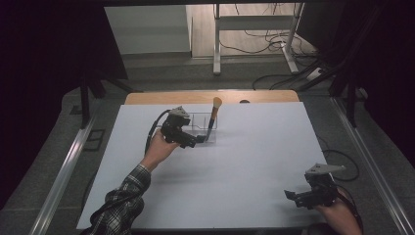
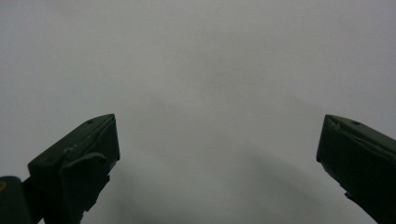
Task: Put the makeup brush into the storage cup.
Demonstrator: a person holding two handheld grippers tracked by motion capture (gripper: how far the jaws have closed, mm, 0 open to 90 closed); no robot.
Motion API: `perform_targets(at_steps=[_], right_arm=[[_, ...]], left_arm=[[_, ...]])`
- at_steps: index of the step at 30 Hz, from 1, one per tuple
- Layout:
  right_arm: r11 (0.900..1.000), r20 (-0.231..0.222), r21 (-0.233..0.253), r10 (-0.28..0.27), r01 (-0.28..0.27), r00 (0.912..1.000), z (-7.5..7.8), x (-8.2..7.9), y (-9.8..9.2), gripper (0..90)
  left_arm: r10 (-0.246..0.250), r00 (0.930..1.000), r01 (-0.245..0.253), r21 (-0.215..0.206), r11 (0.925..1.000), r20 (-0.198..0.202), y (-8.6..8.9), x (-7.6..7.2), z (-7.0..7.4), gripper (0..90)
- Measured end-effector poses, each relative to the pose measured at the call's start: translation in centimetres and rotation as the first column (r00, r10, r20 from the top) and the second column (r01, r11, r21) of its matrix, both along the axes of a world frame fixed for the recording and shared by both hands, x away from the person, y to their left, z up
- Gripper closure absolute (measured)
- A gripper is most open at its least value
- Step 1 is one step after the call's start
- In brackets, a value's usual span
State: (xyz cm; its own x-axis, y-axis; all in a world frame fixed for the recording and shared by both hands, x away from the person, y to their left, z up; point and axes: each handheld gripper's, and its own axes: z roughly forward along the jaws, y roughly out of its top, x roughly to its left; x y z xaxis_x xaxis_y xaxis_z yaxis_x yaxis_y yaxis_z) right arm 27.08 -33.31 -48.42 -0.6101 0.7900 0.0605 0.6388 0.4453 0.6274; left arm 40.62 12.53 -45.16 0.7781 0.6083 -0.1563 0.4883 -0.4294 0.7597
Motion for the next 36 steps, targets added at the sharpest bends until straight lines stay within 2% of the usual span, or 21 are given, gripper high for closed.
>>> perform_targets(at_steps=[6, 26, 36], right_arm=[[1.000, 0.000, 0.000, 0.000, 0.000, 1.0000, 0.0, 0.0, 0.0, 0.0], [1.000, 0.003, 0.004, 0.001, -0.001, 1.0000, 0.1, 0.0, 0.0, 0.0], [1.000, 0.006, 0.002, 0.005, -0.005, 1.0000, 0.0, 0.0, 0.1, 0.0]], left_arm=[[-0.003, 1.0000, 0.003, -0.010, 0.9999, -0.006, 0.2, -0.6, -0.1, 0.0], [-0.012, 0.9998, 0.011, 0.007, 0.9999, 0.018, 1.2, -2.8, -0.3, 0.0], [0.005, 0.9995, -0.005, 0.013, 0.9999, 0.030, 2.4, -3.7, -0.3, 0.0]])
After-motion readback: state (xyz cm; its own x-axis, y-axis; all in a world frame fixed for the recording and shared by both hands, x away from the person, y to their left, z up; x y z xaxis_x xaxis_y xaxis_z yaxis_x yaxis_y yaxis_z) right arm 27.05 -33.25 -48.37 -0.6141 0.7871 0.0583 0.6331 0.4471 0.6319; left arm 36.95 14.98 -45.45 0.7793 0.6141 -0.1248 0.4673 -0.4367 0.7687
